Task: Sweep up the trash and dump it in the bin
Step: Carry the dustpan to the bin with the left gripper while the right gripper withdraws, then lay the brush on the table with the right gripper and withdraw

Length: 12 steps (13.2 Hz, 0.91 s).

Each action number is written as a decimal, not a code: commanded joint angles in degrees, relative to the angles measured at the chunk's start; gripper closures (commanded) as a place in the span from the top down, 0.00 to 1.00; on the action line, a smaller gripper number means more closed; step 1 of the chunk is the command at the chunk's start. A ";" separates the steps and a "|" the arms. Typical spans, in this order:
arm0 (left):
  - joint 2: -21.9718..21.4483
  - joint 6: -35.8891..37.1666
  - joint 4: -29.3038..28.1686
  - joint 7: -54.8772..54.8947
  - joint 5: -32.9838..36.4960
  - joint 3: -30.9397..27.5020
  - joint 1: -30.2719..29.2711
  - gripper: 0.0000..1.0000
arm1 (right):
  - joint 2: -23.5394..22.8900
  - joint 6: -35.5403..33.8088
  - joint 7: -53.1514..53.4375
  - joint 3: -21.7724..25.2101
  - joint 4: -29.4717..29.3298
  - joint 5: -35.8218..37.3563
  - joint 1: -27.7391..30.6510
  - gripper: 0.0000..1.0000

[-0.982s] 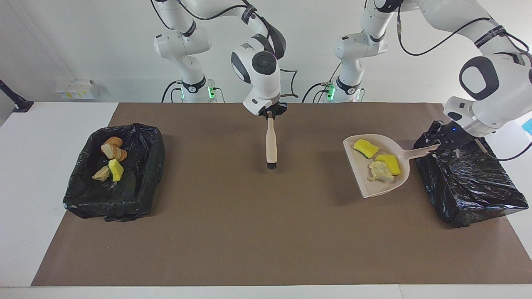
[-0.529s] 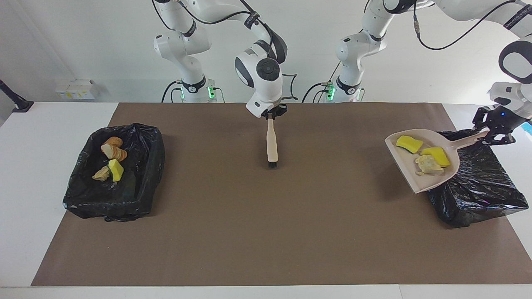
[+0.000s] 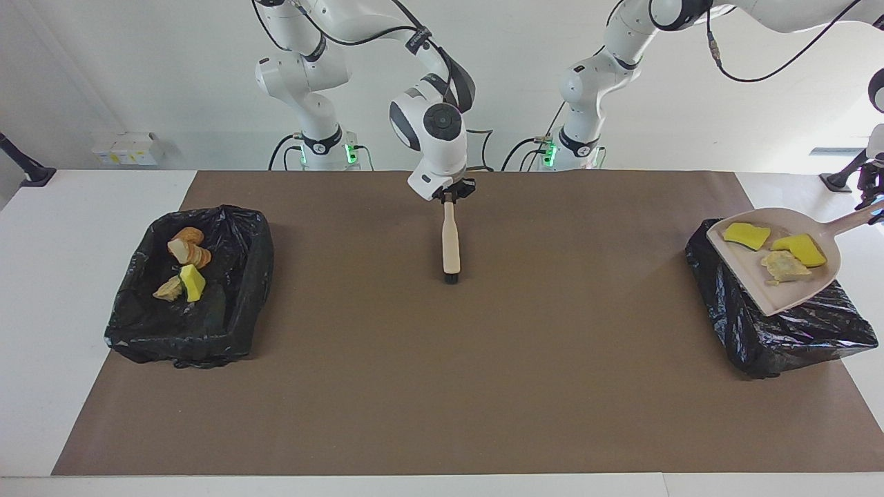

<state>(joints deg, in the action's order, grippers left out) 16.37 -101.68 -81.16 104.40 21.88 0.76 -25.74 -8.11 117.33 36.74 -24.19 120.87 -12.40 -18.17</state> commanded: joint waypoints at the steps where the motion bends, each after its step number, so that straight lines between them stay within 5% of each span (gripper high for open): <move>1: 0.07 -3.78 1.62 -0.43 5.88 -0.05 1.48 0.00 | -0.24 1.41 -2.19 -0.07 0.33 -1.14 0.24 0.83; 2: -0.10 -4.14 1.62 -2.17 8.50 -0.05 2.96 0.00 | -0.24 1.06 -4.03 -0.07 -0.02 -0.71 0.24 1.00; 7: -1.68 -5.55 1.62 -3.59 25.73 0.21 8.07 0.00 | 1.42 0.97 -3.17 0.45 -2.56 4.65 0.32 1.00; 12: -5.99 -4.41 1.27 -3.50 33.04 0.30 10.62 0.00 | 0.64 2.99 -3.51 0.63 -6.08 16.07 7.69 1.00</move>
<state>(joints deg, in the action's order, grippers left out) 12.62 -106.50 -79.36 101.18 51.83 1.54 -17.13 -7.15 119.07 33.93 -23.13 115.78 0.23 -14.07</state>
